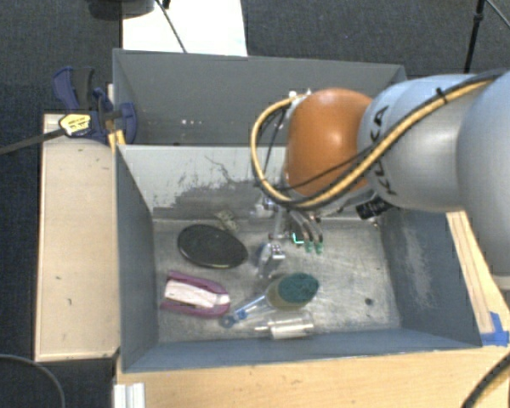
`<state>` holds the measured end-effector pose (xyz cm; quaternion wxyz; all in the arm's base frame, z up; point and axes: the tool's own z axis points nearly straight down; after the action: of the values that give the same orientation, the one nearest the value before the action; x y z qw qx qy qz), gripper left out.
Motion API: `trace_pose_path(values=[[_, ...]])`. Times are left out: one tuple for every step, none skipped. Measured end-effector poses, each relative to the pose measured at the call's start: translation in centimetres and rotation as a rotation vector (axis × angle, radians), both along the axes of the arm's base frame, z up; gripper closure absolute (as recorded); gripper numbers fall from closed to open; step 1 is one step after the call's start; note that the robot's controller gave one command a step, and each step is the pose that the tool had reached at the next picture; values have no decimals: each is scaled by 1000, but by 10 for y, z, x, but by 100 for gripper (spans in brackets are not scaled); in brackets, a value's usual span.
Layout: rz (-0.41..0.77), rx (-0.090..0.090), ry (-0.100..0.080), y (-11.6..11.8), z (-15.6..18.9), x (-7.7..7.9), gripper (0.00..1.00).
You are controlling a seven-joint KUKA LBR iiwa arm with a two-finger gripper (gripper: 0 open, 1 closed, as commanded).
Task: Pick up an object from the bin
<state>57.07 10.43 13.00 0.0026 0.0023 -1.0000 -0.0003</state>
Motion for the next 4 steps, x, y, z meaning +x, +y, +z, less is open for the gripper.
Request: trace_pose_path(values=[[-15,2,-13,9,-59,-1,0],[-21,4,-21,9,-54,2,100],[-27,1,-15,-5,35,1,100],[192,1,-13,-15,-14,15,100]])
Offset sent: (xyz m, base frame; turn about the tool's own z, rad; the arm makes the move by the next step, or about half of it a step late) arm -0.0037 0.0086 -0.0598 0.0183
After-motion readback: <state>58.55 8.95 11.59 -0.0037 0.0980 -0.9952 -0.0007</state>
